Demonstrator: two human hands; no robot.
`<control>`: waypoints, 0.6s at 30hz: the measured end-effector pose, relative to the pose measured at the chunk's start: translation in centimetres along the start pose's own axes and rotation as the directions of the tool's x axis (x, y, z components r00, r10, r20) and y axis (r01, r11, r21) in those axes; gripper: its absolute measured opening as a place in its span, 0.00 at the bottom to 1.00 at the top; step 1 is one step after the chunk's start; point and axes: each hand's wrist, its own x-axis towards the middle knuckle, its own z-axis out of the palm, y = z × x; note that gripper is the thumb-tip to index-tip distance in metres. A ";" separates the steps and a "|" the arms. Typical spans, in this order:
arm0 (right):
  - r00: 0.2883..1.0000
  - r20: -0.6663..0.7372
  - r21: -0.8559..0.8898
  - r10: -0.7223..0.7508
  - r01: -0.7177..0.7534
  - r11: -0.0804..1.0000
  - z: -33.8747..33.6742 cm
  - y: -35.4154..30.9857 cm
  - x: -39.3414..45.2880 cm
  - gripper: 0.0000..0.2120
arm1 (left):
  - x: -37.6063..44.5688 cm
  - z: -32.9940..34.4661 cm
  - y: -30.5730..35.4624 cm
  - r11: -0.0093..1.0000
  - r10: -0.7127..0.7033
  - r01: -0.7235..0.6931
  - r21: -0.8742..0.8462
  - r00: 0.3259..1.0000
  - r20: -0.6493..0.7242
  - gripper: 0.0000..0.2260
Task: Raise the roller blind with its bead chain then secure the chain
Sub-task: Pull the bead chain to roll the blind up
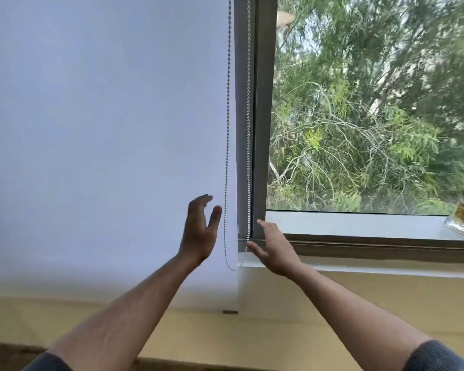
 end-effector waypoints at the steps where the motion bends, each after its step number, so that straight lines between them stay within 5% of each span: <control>1: 0.999 0.002 0.125 0.033 -0.033 0.992 0.1 -0.2 0.6 0.37 | 0.5 0.8 0.5 0.995 -0.023 0.019 -0.095 0.999 -0.047 0.18; 4: 0.991 0.058 0.445 0.120 -0.133 0.886 -0.6 -1.6 2.5 0.34 | 1.8 1.9 3.3 0.968 -0.154 0.137 -0.208 0.986 -0.064 0.09; 8: 0.985 0.136 0.798 0.105 -0.172 0.577 -2.0 -3.1 5.5 0.17 | 3.6 2.4 4.8 0.941 -0.225 0.189 -0.280 0.969 -0.099 0.08; 13: 0.995 0.101 0.890 -0.010 -0.086 0.448 -6.1 -5.6 8.8 0.11 | 5.5 1.7 6.0 0.956 -0.203 0.162 -0.246 0.967 -0.152 0.11; 18: 0.983 -0.097 0.937 -0.156 0.143 0.320 -12.6 -8.7 11.2 0.17 | 6.0 1.2 6.4 0.986 -0.160 0.143 -0.090 0.965 -0.210 0.21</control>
